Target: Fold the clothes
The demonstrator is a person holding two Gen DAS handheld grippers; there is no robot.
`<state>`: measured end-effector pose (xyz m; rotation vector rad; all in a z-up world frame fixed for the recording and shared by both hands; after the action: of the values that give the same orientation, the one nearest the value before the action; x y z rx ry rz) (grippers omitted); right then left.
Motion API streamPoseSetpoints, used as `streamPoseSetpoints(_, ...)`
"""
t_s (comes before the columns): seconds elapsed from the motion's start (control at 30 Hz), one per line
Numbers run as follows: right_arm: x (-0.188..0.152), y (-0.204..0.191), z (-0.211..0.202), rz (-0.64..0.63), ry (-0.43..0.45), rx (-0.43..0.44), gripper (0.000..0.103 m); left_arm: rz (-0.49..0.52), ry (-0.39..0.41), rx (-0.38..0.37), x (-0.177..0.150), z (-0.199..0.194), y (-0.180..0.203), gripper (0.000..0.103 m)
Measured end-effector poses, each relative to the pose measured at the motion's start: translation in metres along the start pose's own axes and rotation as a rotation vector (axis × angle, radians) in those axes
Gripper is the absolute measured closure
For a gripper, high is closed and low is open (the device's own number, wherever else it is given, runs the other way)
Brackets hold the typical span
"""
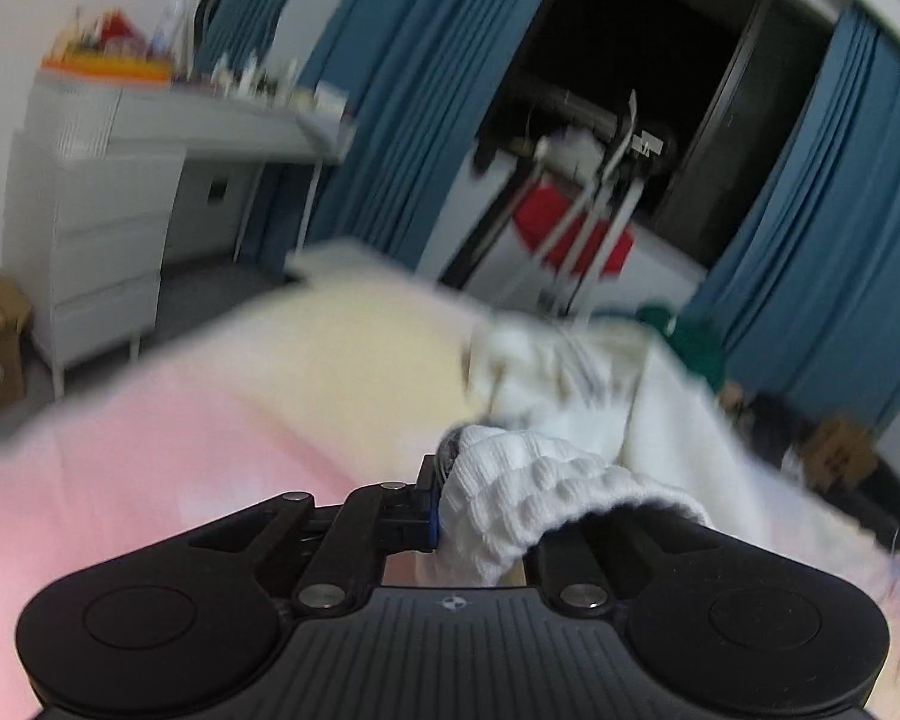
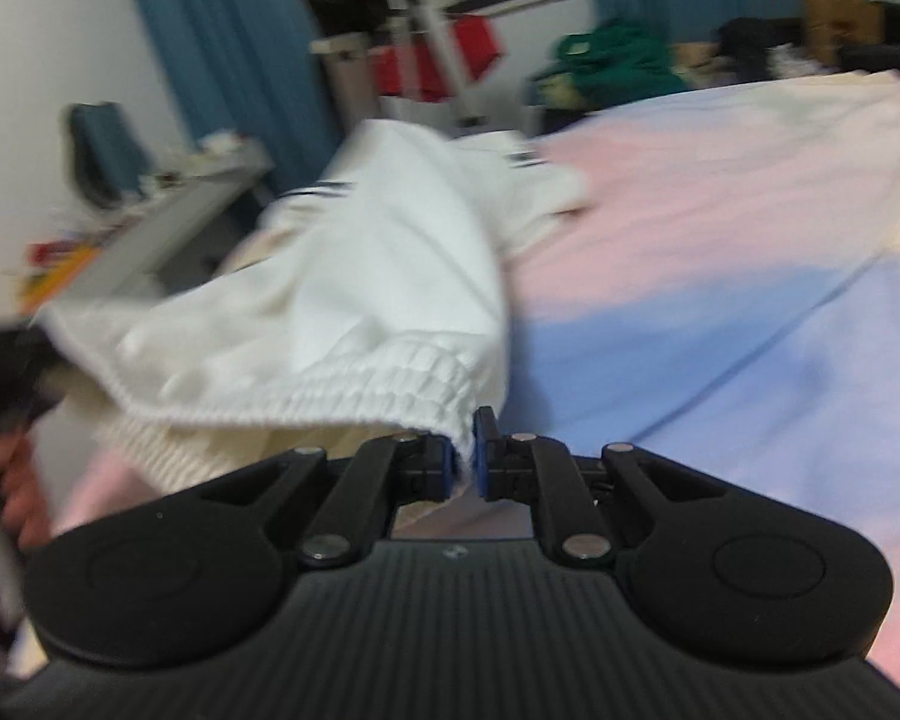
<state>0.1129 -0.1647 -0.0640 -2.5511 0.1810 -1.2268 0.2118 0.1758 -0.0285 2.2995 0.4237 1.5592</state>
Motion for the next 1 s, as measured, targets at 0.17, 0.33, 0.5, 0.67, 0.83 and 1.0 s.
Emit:
streamPoseSetpoints(0.17,-0.022,-0.106,-0.008,-0.003,-0.013,0.215,0.092,0.111,0.075,0.025,0.098,-0.016,-0.026,0.094)
streamPoseSetpoints(0.33,-0.038,-0.211,0.024,-0.063,-0.051,0.404,0.091,0.192,0.046,0.124,0.152,0.005,-0.090,0.094)
streamPoseSetpoints(0.5,-0.069,-0.247,0.081,-0.122,-0.103,0.439,0.091,0.105,-0.089,0.246,0.124,0.062,-0.176,0.094)
streamPoseSetpoints(0.67,-0.067,-0.248,0.092,-0.109,-0.123,0.495,0.088,0.049,-0.136,0.250,0.096,0.080,-0.211,0.093)
streamPoseSetpoints(0.83,-0.066,-0.255,0.083,-0.118,-0.120,0.543,0.063,0.039,-0.137,0.228,0.092,0.046,-0.213,0.078)
streamPoseSetpoints(1.0,-0.057,-0.257,0.068,-0.165,-0.078,0.516,0.023,0.061,-0.137,0.286,0.082,-0.010,-0.204,0.032)
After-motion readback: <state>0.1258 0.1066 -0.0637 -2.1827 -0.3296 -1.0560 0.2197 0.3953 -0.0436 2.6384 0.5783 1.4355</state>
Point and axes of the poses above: each gripper's, at about its wrist camera, not at the fingertips, and z roughly the way its jaws point, y to its right, x to its top, the point moved 9 cm from there along z, roughly the way its jaws point, and after that the axes turned 9 degrees about -x, right-handed, at the moved point
